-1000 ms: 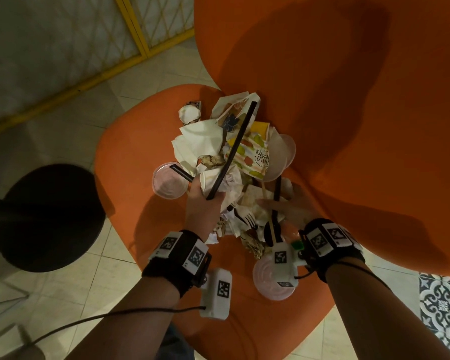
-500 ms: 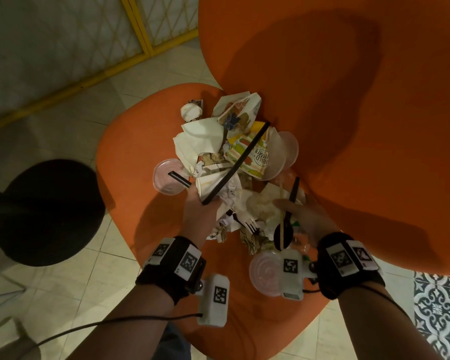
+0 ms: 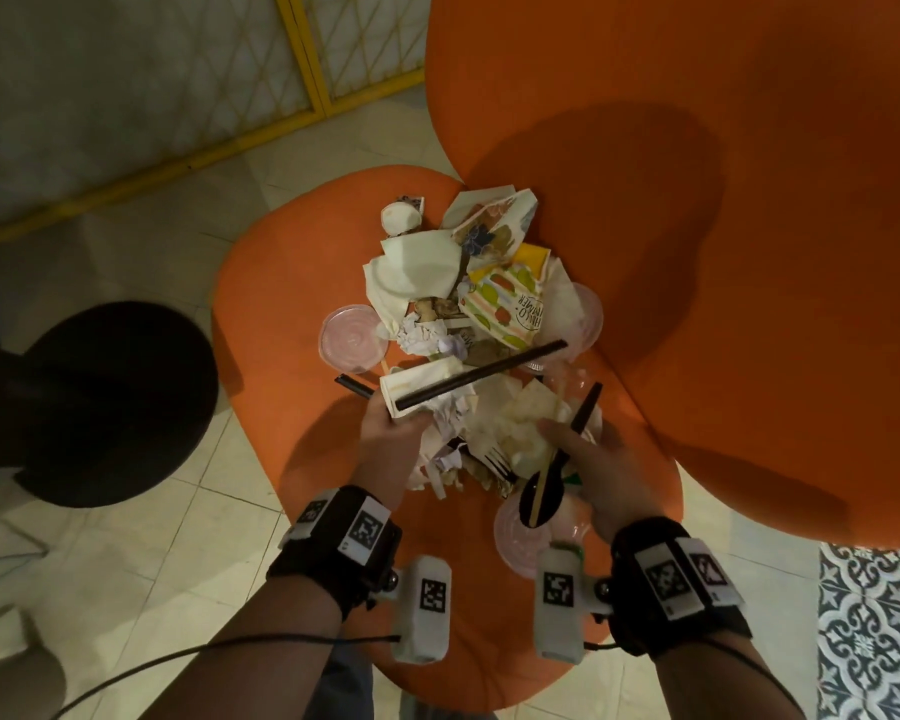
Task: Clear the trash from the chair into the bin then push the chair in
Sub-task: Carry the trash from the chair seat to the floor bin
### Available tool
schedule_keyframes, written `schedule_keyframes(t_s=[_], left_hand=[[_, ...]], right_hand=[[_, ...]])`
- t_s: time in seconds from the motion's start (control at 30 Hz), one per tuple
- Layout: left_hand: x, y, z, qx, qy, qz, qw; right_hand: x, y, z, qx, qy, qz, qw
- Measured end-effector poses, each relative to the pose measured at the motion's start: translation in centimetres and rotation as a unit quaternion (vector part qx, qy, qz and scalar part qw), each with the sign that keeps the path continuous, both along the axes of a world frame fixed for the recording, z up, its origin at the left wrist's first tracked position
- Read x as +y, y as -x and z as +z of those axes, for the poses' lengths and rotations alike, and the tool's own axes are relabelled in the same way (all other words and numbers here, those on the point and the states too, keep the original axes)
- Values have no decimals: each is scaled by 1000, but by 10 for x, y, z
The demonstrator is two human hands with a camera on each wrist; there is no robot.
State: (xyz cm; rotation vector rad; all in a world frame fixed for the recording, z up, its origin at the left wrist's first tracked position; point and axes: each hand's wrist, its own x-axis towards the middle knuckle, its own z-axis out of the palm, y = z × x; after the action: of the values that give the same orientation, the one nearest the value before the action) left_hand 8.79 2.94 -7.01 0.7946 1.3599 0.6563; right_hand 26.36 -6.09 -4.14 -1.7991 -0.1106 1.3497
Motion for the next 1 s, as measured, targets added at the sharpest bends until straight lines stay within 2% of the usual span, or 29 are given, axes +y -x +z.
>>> schedule_keyframes(t_s=[0.33,0.57,0.63,0.83,1.0], left_hand=[[2,18,24,0,-30,48,998],[-2,52,36,11,-69,96,993],[-6,72,30,20,-69,113,991],[-22,144,8,17,15,182,983],[-52,241,-11,4,39,231,972]], right_hand=[[21,14,25,22,-73,-15,997],[32,46,30,4,-107,16,994],[34,59,28,-2,-112,33,993],[34,111,18,-60,-86,94,990],[33,205,16,-74,-31,204,976]])
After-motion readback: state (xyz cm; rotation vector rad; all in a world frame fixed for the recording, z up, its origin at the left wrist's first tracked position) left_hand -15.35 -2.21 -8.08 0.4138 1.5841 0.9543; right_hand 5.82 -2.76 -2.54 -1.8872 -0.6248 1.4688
